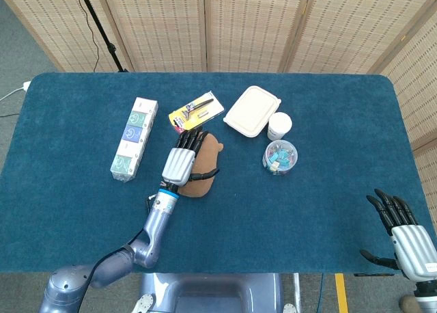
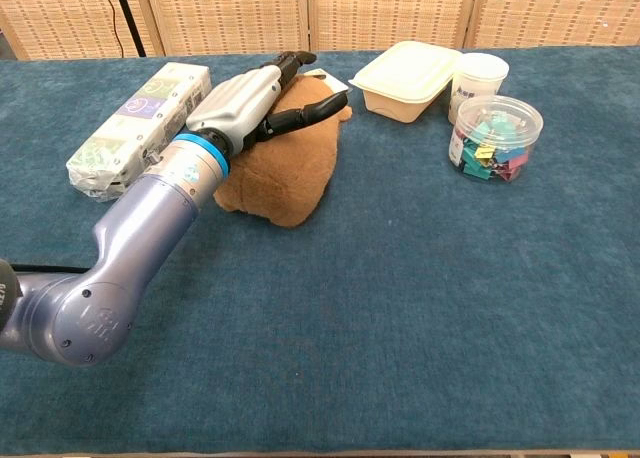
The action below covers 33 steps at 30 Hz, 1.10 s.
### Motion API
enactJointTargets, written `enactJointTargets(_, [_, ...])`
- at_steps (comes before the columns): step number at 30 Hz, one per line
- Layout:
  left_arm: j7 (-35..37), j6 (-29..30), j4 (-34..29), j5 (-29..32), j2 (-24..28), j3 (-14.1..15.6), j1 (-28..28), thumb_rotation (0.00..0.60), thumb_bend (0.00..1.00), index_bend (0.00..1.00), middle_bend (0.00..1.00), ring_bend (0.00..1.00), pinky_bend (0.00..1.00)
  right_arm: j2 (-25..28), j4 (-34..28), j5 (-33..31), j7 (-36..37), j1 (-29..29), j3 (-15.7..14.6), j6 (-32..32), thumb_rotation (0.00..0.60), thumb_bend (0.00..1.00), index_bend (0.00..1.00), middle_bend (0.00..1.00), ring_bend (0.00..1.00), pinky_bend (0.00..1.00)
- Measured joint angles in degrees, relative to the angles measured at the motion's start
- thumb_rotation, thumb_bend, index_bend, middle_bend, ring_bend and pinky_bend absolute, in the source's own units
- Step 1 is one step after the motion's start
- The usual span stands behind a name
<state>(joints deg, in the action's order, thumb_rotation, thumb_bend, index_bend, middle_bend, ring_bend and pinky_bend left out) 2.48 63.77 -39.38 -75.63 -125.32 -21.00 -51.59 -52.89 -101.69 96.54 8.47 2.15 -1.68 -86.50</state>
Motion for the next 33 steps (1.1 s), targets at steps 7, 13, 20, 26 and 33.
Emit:
enactJointTargets(7, [3.0,-0.5,5.2,-0.1,-2.7,0.4,-1.1,0.000,0.00,0.00,0.00,0.00,0.00,0.2,-0.2,0.0,0.5,0.1,-0.2,0.2,0.600,0.00,0.00,0.00,0.00,0.00])
enactJointTargets(13, [5.2,-0.5,7.2,0.0,-3.9,0.4,-1.9,0.000,0.00,0.00,0.00,0.00,0.00,0.5,-0.4,-0.2,0.4,0.1,-0.3,0.4,0.600,0.00,0.00,0.00,0.00,0.00])
enactJointTargets(20, [5.6,1.5,5.6,-0.8,-2.8,0.7,-1.8,0.000,0.00,0.00,0.00,0.00,0.00,0.8,-0.6,0.0,0.8,0.2,-0.5,0.4,0.600,0.00,0.00,0.00,0.00,0.00])
enactJointTargets(26, [4.6,4.7,-1.3,-1.6,1.0,0.8,-0.5,0.000,0.00,0.00,0.00,0.00,0.00,0.9,-0.9,0.2,0.6,0.0,-0.7,0.2,0.600,0.00,0.00,0.00,0.00,0.00])
enactJointTargets(33, [-3.7,6.1,-17.9,-2.1,11.6,1.8,2.7,0.000,0.00,0.00,0.00,0.00,0.00,0.8,-1.4,1.0,-0.1,0.0,-1.1,0.4,0.600,0.00,0.00,0.00,0.00,0.00])
